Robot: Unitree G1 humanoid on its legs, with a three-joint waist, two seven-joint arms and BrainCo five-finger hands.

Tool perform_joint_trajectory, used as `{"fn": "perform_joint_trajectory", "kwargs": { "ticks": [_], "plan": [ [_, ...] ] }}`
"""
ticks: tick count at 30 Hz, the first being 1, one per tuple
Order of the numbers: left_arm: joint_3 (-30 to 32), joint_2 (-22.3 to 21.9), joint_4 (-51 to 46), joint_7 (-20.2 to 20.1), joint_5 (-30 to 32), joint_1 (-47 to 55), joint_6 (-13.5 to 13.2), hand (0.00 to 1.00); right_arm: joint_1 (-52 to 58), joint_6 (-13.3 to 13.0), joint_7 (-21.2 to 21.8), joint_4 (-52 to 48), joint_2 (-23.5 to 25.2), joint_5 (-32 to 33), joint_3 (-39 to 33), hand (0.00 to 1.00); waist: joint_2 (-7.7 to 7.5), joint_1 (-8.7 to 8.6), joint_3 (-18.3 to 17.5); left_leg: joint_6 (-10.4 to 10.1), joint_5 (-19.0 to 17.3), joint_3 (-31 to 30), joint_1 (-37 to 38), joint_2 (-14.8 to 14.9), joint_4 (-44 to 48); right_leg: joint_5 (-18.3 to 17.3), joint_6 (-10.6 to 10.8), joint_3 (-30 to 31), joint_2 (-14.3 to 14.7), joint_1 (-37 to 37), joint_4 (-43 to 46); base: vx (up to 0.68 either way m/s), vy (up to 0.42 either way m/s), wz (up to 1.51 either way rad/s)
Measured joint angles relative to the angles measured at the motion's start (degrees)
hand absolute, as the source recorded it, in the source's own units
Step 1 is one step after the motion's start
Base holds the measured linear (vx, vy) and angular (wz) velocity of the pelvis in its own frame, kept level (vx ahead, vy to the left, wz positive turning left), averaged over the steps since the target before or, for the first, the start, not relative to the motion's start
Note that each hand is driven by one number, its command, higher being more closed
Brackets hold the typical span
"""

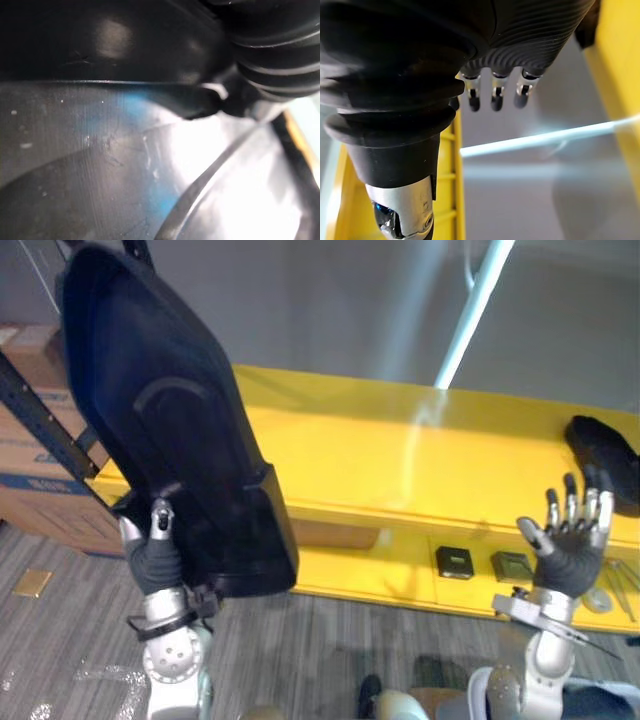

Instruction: Walk over and take plastic housings, then place them on the shelf

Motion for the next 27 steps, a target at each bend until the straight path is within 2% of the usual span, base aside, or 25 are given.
{"fn": "perform_joint_trajectory", "kwargs": {
  "ticks": [2, 3, 4, 5, 6, 7, 8, 9, 10, 12, 13, 14, 18, 20, 21, 23, 27],
  "plan": [
    [1.0, 0.0, 0.1, 0.5, -0.1, 0.0, -0.1, 1.0, -0.6, 0.0, -1.3, 1.0, 0.0, -1.2, 0.0, 0.0, 0.27, 0.18, 0.1, 1.0, 0.6, -1.2, -3.4, 1.9, 13.3, -2.1, -0.7, 2.0, 1.5, 2.3, 0.0, 0.24, -0.157, -0.51],
    [1.8, 0.1, 0.1, 0.9, -0.1, 0.2, -0.2, 1.0, -0.7, -0.1, -1.3, 0.9, -0.1, -1.2, 0.0, 0.0, 0.46, 0.28, 0.1, 4.6, 3.4, -3.9, -6.7, 2.8, 23.4, -2.8, -1.6, 3.6, 2.3, 4.7, -0.9, 0.25, -0.083, -0.87],
    [2.8, 0.3, 0.3, 1.4, -0.3, 0.6, -0.5, 1.0, -0.7, -0.5, -1.4, 0.9, -0.7, -1.3, -0.2, 0.0, 0.16, 0.75, -0.1, 4.6, 2.1, -5.9, -8.3, 2.8, 27.7, -2.9, -1.8, 5.6, 2.3, 6.7, -2.5, 0.25, -0.043, -0.96],
    [2.7, 0.6, 0.3, 1.5, -0.5, 0.6, -0.7, 1.0, -0.8, -1.1, -1.4, 0.9, -1.0, -1.4, -0.2, 0.0, 0.3, 0.9, -0.5, 4.4, 0.3, -6.5, -8.4, 2.4, 26.0, -2.8, -1.7, 6.7, 2.2, 7.0, -2.7, 0.29, 0.042, -1.05],
    [2.6, 1.3, 0.3, 1.6, -0.8, 0.5, -1.4, 1.0, -1.5, -1.5, -1.4, 1.0, -1.6, -1.9, -1.3, 0.0, 0.41, 1.0, -0.6, 5.4, -1.6, -6.5, -8.5, 1.0, 20.0, -2.8, -1.6, 9.0, 1.8, 7.2, -2.7, 0.26, 0.095, -1.06],
    [2.6, 1.6, 0.3, 1.3, -0.9, 0.1, -2.1, 1.0, -2.1, -1.5, -2.3, 0.9, -2.3, -2.3, -1.5, 0.0, 0.39, 0.98, -0.6, 6.3, -1.6, -6.5, -8.5, -0.4, 12.5, -2.9, -1.3, 11.5, 1.2, 6.7, -2.5, 0.25, 0.121, -0.98],
    [2.5, 1.5, 0.3, 1.3, -1.0, -0.1, -2.3, 1.0, -2.2, -1.5, -2.6, 0.9, -2.5, -2.3, -1.5, 0.0, 0.45, 0.93, -0.6, 6.2, -1.0, -6.6, -8.5, -0.7, 9.6, -3.0, -0.9, 12.1, 1.1, 6.4, -2.3, 0.17, 0.177, -1.01],
    [2.0, 1.4, 0.4, 1.7, -1.1, -0.9, -2.8, 1.0, -2.2, -1.4, -3.8, 0.8, -3.4, -2.5, -1.7, 0.0, 1.6, 0.81, -1.2, 3.2, 5.5, -7.4, -8.3, -1.2, 2.6, -3.9, 0.7, 14.8, 1.5, 5.2, -1.0, 0.12, 0.165, -0.89],
    [1.7, 1.6, 0.5, 2.2, -1.2, -1.3, -3.0, 1.0, -2.2, -1.2, -4.6, 1.0, -3.4, -2.5, -1.8, 0.0, 1.27, 0.65, -1.8, 2.4, 5.2, -7.5, -7.1, -1.8, 1.5, -4.1, 1.1, 16.6, 1.2, 4.3, -0.6, 0.16, 0.19, -0.82],
    [0.8, 3.1, 0.5, 2.7, -1.7, -3.7, -3.4, 1.0, -1.9, -0.8, -5.8, 0.6, -2.8, -2.2, -2.4, 0.0, -0.54, -1.26, -2.0, 2.4, 5.3, -5.0, -5.9, -3.6, -1.5, -3.7, 2.0, 17.8, -0.7, 3.2, -1.1, 0.13, 0.161, -0.43],
    [0.6, 3.7, 0.5, 2.8, -1.7, -4.3, -3.4, 1.0, -1.6, -0.8, -5.8, 0.5, -2.4, -2.2, -2.6, 0.0, -0.99, -1.42, -1.9, 2.5, 5.3, -4.3, -5.3, -3.9, -2.0, -3.2, 2.8, 18.1, -1.0, 3.0, -1.5, 0.09, 0.155, -0.81],
    [0.6, 4.6, 0.4, 3.2, -1.7, -4.8, -3.4, 1.0, -0.4, -0.7, -5.7, 0.2, -0.6, -2.2, -2.2, 0.0, -1.62, -1.6, -1.9, 2.6, 5.3, -0.7, -2.7, -4.3, -3.5, -2.1, 4.2, 19.0, -1.5, 3.7, -3.0, 0.07, 0.103, -0.83],
    [1.1, 4.7, -0.1, 2.8, -1.7, -4.9, -2.8, 1.0, 2.9, -0.9, -2.5, -0.7, 2.4, -1.0, -1.2, 0.0, -1.51, -1.96, -1.9, 2.9, 5.1, 3.2, 1.4, -4.2, -6.5, -0.4, 4.0, 15.8, -2.0, 5.2, -4.7, 0.04, 0.051, -0.54],
    [1.1, 4.6, -0.1, 2.5, -2.0, -5.4, -1.9, 1.0, 3.3, -1.0, -2.1, -1.2, 2.8, -1.0, -1.2, 0.0, -1.5, -2.3, -1.9, 3.0, 5.0, 3.1, 1.4, -4.0, -6.5, -0.8, 3.6, 15.7, -2.0, 4.9, -4.0, -0.01, -0.003, 0.0],
    [1.1, 4.7, -0.1, 2.4, -2.7, -6.0, -1.3, 1.0, 3.0, -1.0, -1.9, -1.2, 2.8, -1.0, -1.1, 0.0, -1.79, -2.07, -2.0, 3.0, 4.9, 2.9, 0.3, -3.9, -6.1, -2.6, 2.9, 15.3, -2.2, 3.6, -1.9, -0.08, -0.044, 0.19],
    [1.1, 4.6, -0.1, 2.5, -4.0, -6.6, -0.3, 1.0, 2.1, -1.0, -1.9, -1.1, 2.5, -1.0, -1.2, 0.0, -2.12, -1.92, -2.2, 2.7, 4.7, 2.1, -1.6, -3.5, -4.1, -3.8, 3.3, 14.1, -2.1, 1.4, 1.1, -0.06, -0.09, 0.25],
    [1.6, 3.2, -0.1, 3.3, -4.8, -5.6, 1.0, 1.0, -3.2, -0.7, -0.6, -1.0, -0.5, -1.0, -1.0, 0.0, -1.36, -1.26, -0.8, 1.7, 5.0, -0.2, -6.4, -0.6, -0.9, -4.1, 2.2, 12.4, 0.2, -2.2, 2.0, -0.08, -0.135, 0.14]
  ]
}}
